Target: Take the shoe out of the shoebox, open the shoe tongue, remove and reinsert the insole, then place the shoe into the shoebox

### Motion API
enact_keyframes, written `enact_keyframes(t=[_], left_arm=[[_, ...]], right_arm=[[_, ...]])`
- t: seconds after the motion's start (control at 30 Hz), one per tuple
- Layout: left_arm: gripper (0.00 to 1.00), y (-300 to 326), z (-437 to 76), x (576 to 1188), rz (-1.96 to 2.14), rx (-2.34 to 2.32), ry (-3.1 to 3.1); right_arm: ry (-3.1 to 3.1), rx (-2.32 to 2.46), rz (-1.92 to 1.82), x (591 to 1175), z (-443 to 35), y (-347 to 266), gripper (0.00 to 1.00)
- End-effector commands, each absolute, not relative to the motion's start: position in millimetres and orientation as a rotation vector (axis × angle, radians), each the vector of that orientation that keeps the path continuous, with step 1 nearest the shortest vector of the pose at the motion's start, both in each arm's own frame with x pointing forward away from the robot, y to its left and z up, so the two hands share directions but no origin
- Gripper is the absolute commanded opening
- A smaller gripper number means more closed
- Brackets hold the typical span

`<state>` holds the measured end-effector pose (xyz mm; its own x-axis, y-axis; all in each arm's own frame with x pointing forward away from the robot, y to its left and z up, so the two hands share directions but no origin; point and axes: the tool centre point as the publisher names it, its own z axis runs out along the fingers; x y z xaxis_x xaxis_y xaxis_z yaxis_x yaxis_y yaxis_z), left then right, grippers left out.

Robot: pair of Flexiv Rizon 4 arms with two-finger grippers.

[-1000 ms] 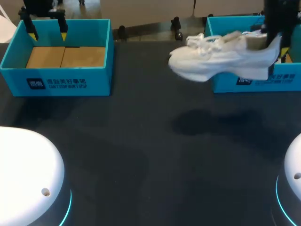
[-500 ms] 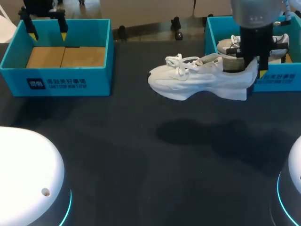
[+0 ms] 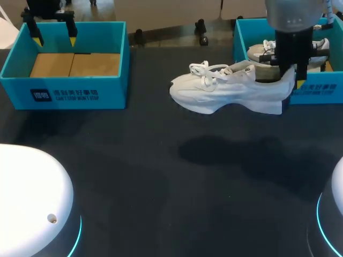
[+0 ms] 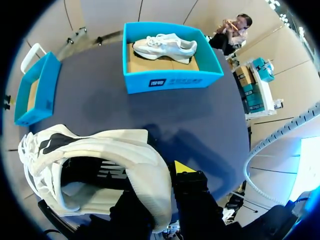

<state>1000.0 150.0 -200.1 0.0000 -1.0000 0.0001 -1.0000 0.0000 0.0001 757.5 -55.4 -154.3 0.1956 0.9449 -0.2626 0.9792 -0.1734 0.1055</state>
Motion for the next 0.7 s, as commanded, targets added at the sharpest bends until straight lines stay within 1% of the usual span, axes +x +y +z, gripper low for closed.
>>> enact_keyframes(t=[0.03,0.47,0.7], left_arm=[[1.0,150,-200,1000,0.0,2.221,-2.222],[1.0,150,-200,1000,0.0,2.221,-2.222],[1.0,150,-200,1000,0.0,2.221,-2.222]], right_arm=[[1.842,2.18,-0.202,746,-169,-38,0.0],[1.853,2.208,-0.088,692,-210,5,0.0],[1.86,2.198,-0.143,684,-232,28,0.0]])
